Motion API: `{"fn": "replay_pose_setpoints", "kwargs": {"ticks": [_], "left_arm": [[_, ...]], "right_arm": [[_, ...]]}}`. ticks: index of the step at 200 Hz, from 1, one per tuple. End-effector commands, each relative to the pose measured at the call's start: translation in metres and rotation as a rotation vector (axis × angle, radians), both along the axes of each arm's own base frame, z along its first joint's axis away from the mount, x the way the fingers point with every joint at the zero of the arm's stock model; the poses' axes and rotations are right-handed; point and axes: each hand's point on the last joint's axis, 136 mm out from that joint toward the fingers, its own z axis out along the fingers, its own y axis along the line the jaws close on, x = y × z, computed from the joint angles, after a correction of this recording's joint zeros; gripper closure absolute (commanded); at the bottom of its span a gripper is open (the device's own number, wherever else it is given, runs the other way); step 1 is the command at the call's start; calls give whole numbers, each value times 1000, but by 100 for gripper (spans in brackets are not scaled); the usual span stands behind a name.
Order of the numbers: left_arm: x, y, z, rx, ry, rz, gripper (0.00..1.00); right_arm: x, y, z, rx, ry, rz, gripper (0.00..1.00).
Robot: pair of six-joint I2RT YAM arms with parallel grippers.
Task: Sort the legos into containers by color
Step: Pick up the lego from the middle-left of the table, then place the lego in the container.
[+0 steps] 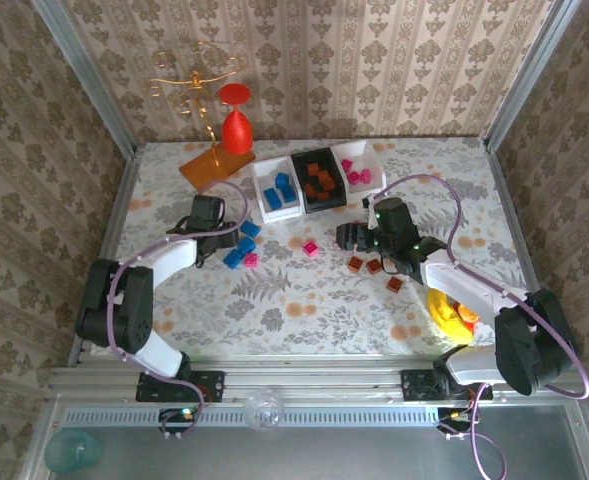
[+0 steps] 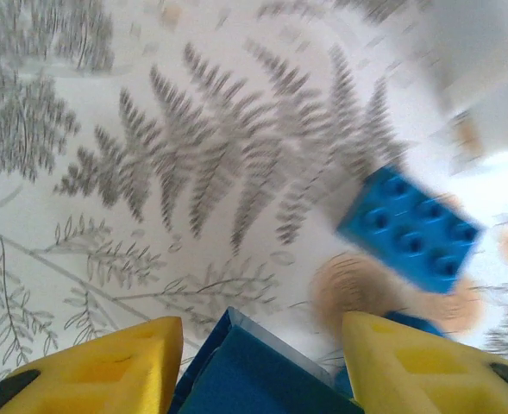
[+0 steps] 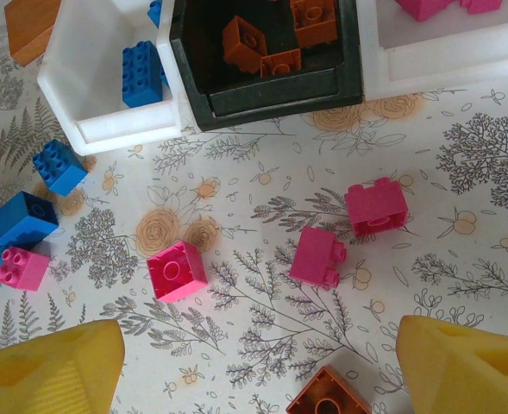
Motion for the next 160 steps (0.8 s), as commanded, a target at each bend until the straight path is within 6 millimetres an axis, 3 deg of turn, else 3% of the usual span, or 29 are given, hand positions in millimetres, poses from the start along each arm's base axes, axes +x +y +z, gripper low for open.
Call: {"fn": "replay_pose_setpoints", "kwargs": {"ticks": [1,29,51,107,135,160], "left_arm": [[26,-23,54,-2,-169,-31,52],[58,-61,77,-10,-237,-85,52],[88,-83,80,5,-261,-113,52],[162,-109,60,86,-253,-125,49],[180,-118,66,94,-257,-144,40],[167,-120,94,57,-291,-158,30]], "right_arm": [[1,-3,3,2,-19,-18,16],[-1,-1,8,16,-34,-8,16],[-2,-1,8,18,-35,-12,16],[-2,-2,10,19,-41,-17,16],[-3,-4,10,15,-44,-22,16],[-3,-4,11,13,-48,-22,16]]}}
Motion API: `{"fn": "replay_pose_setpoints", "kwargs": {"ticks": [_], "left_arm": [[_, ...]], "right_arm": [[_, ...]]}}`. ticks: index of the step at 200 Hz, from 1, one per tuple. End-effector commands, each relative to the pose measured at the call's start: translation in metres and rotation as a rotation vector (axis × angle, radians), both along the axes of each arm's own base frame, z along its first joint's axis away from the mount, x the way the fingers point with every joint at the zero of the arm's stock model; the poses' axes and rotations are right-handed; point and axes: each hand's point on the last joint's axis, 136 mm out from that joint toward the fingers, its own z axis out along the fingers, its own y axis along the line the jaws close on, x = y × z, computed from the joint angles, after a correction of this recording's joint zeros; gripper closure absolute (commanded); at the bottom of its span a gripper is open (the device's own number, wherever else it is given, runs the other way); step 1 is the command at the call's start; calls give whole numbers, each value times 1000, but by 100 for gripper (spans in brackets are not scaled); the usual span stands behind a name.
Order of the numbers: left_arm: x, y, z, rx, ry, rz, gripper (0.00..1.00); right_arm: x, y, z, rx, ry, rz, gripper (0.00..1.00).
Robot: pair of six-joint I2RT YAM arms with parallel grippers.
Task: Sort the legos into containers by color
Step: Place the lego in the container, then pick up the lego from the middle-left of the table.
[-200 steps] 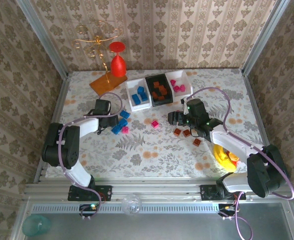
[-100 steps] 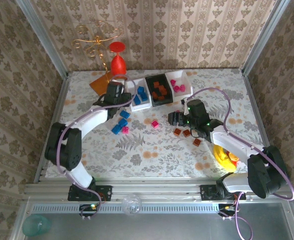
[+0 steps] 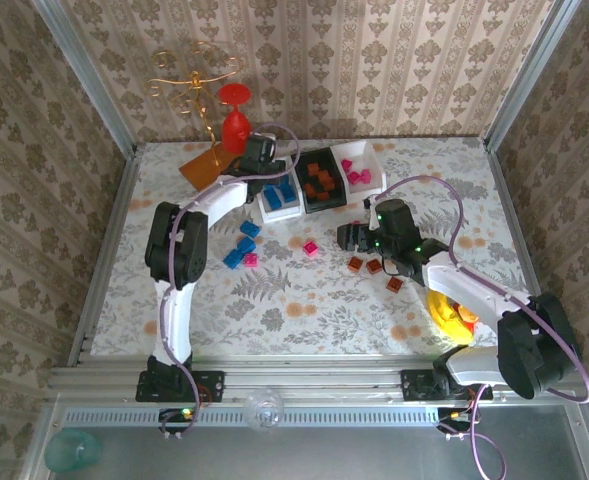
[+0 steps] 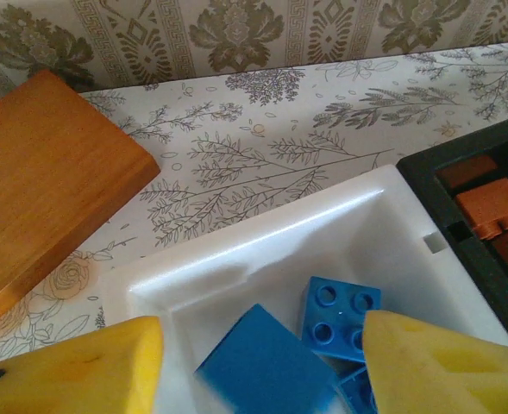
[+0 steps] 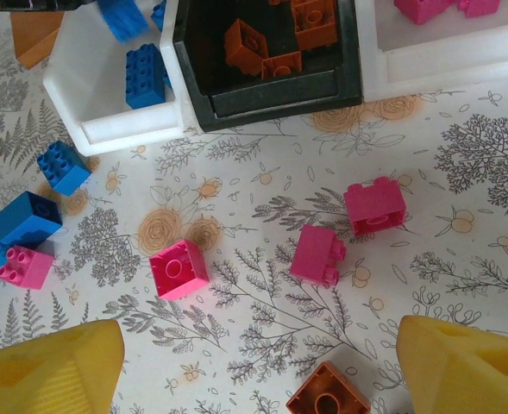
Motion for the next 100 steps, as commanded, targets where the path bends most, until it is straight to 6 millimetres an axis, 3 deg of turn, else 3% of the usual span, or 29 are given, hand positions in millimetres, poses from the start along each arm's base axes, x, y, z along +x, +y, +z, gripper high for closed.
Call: {"fn": "replay_pose_setpoints", "kwargs": {"ticks": [1,29,41,66,81,100], "left_arm": [[-9,3,49,-20,-56,-18,30],[-66,13,66,-94,-47,-56,22],[-101,29,57,-97,-8,-55,21],[-182,65,24,-70,115,-53,21],[-225,88,1,-32,206,-38,21],[-260,109,-23,-24,282,-3,21]], "right_arm": [[0,-3,7,7,-35,-22,16],[-1,-2,11,12,-37,-15,16],[-3,1,15,17,-39,-5,16],[-7,15,25,41,-41,47,16],[-12,25,20,40,-33,85,16],[-12,31,7,44,-12,99,16]]}}
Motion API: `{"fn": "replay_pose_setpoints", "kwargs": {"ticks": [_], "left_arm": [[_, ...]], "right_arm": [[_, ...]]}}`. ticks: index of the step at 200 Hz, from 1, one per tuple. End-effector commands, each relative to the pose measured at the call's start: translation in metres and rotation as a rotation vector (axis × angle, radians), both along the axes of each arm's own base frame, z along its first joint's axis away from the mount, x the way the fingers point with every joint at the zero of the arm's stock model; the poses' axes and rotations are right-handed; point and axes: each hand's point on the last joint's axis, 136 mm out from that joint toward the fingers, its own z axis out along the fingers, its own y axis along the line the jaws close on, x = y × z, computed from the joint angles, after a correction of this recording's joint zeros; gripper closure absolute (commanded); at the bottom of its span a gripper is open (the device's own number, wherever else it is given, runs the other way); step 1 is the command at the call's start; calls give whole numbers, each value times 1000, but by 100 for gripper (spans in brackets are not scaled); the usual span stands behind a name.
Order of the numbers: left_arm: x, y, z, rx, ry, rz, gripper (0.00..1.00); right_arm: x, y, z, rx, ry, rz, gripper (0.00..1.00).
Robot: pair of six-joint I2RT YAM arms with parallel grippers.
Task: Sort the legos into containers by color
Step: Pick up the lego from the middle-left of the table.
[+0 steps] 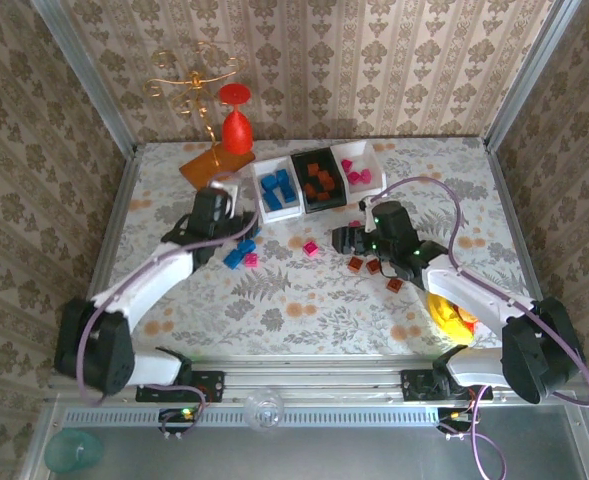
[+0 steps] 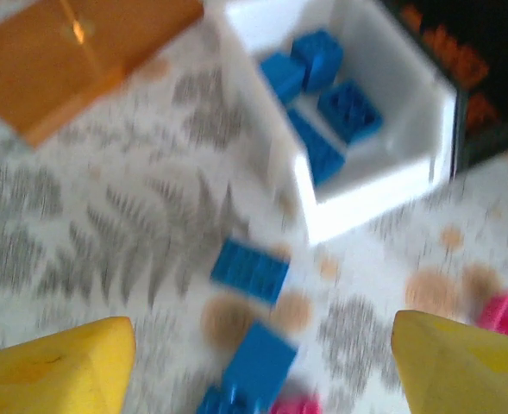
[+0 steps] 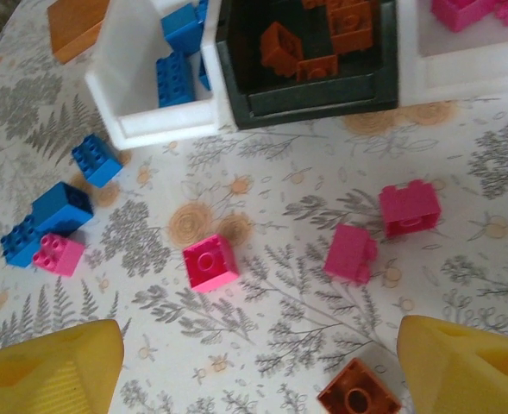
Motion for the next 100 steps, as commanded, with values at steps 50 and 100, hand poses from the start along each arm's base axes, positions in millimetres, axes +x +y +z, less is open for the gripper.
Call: {"fn": "replay_pose_setpoints", "kwargs": {"ticks": [50,100], "left_arm": [[-56,39,-88,26,325,72,22],[-36,33,-111,40,391,64,28]], "right_arm": [[-1,20,-18,55,50,51,16],[-3,11,-16,28,29,19,15]]}}
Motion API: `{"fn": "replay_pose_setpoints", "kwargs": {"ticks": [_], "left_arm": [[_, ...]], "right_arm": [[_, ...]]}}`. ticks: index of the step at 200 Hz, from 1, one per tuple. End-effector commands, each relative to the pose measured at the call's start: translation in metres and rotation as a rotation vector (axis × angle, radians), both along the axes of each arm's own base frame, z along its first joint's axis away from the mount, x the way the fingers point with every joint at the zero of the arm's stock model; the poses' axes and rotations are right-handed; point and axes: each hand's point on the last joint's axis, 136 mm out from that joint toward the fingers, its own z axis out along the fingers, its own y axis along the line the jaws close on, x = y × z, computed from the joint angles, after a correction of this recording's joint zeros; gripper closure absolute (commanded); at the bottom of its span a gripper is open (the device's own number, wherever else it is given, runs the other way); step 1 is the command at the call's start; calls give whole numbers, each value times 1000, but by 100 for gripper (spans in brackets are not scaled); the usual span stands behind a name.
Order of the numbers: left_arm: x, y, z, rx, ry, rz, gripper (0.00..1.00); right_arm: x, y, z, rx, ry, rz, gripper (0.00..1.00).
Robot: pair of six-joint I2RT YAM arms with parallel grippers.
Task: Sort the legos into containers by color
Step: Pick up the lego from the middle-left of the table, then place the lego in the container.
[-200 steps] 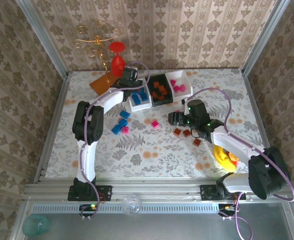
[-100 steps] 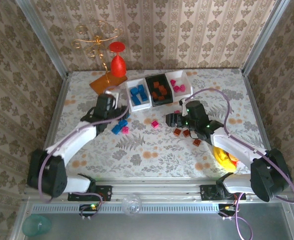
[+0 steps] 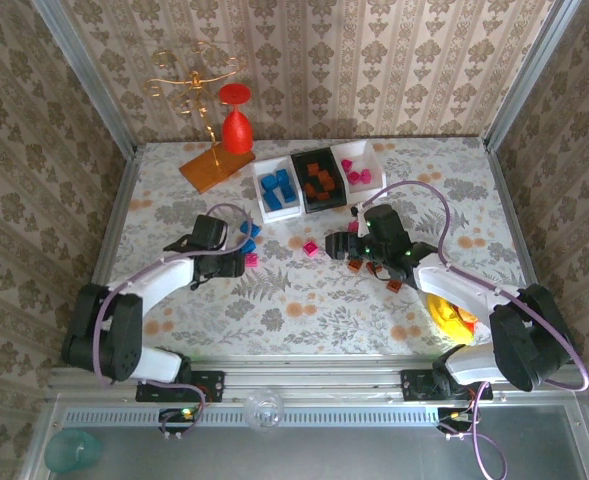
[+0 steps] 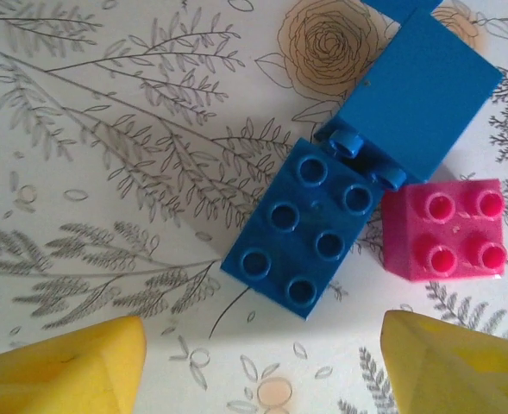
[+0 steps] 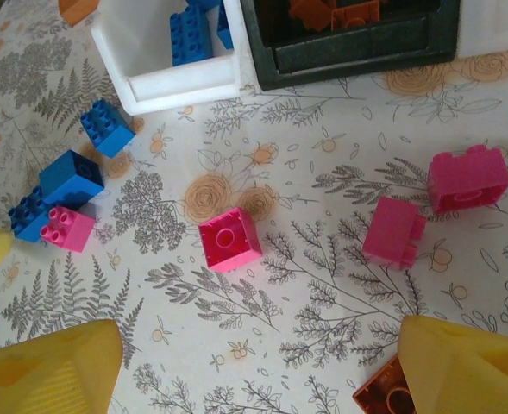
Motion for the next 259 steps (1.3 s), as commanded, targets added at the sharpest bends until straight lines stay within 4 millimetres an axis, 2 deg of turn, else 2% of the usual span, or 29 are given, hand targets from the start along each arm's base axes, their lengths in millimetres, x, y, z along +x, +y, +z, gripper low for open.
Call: {"fn": "replay_pose_setpoints", "kwargs": {"ticks": [1,26,82,108,133,149,166,183,194,213,227,255,259], "left_arm": [[14,-8,1,-32,6,-3,28],[24,-6,-6,-22,7,12,32],[55,-14,-17,-37,0,12,45],[58,-15,-19,-41,7,14,54],[55,-15,-11,-61,-19,27,61],[50,-15,10,-58,-71,38,66],[50,-18,52,-68,-228,44,69],[60,-26,94,-128,-356,44,69],[72,-34,112,-148,-406,35,69],[100,-53,130,-160,-436,4,69],[124,-71,135,-165,-450,-26,69],[173,-102,122,-160,-425,-72,68],[180,-108,129,-168,-439,-79,68]], "right_arm": [[-1,-3,8,7,-28,-15,15],[-1,-5,7,-1,-27,-22,15],[-2,-8,9,-10,-36,-28,15],[-1,-9,10,-13,-39,-32,15],[-2,-5,10,0,-37,-16,15],[-3,0,12,20,-43,8,15],[-5,4,16,44,-62,29,15],[-5,7,21,68,-83,43,15],[-6,8,22,75,-88,49,15],[-7,9,22,75,-85,51,15],[-7,7,21,70,-84,45,15],[-8,4,26,65,-102,38,15],[-9,3,27,64,-102,37,15]]}}
